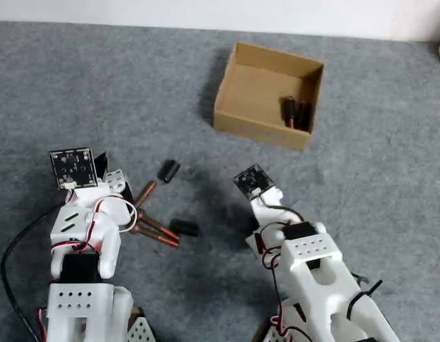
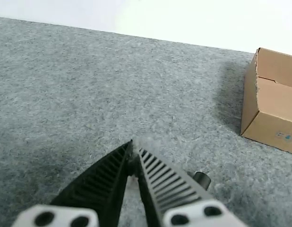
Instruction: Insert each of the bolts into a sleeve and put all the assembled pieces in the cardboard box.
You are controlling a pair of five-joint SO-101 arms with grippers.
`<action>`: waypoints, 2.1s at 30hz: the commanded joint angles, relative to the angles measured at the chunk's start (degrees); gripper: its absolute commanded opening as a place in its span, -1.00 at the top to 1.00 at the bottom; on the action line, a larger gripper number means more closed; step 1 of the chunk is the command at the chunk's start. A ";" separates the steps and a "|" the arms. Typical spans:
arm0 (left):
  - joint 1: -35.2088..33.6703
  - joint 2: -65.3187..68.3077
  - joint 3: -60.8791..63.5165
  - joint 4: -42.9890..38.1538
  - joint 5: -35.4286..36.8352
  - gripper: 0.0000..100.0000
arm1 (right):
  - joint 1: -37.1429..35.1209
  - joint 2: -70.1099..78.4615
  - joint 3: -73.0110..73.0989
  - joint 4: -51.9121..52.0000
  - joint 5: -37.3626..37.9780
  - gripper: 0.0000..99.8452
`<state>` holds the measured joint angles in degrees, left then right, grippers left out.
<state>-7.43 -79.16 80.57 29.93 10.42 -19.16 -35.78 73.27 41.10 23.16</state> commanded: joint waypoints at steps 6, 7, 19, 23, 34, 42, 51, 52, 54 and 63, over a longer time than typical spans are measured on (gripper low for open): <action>0.84 -0.75 -2.07 0.09 0.53 0.99 | 1.01 -0.31 -3.56 -0.22 -5.10 0.71; 0.84 -0.75 -2.07 0.09 0.53 0.99 | 0.75 -0.31 -4.18 -0.22 -5.80 0.71; 0.84 -0.57 -2.07 0.00 0.53 0.99 | -4.26 -0.13 -6.64 -0.31 -9.41 0.71; 0.84 -0.48 -2.07 0.00 0.53 0.99 | -4.18 -0.13 -6.64 -0.31 -9.41 0.71; 0.84 -0.48 -1.98 0.00 0.53 0.99 | -4.00 18.86 -14.20 -1.27 -9.49 0.71; 0.84 -0.66 -1.98 0.00 0.53 0.99 | -3.91 22.29 -16.04 -1.63 -9.49 1.00; 3.03 -0.22 -2.33 0.09 0.53 0.99 | -3.12 18.07 -14.73 -4.53 -9.49 0.99; 3.65 -0.22 -2.33 0.09 0.53 0.99 | -2.51 15.60 -13.14 -4.79 -9.49 0.99; 4.00 -0.13 -2.33 0.09 0.53 0.99 | -1.01 9.63 -9.89 -5.67 -9.49 0.99; 4.00 18.15 -12.88 3.08 3.34 0.99 | 0.48 -3.74 4.44 -11.38 -9.49 0.99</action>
<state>-4.09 -73.71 77.76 30.29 12.35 -19.60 -37.63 76.88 30.90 14.02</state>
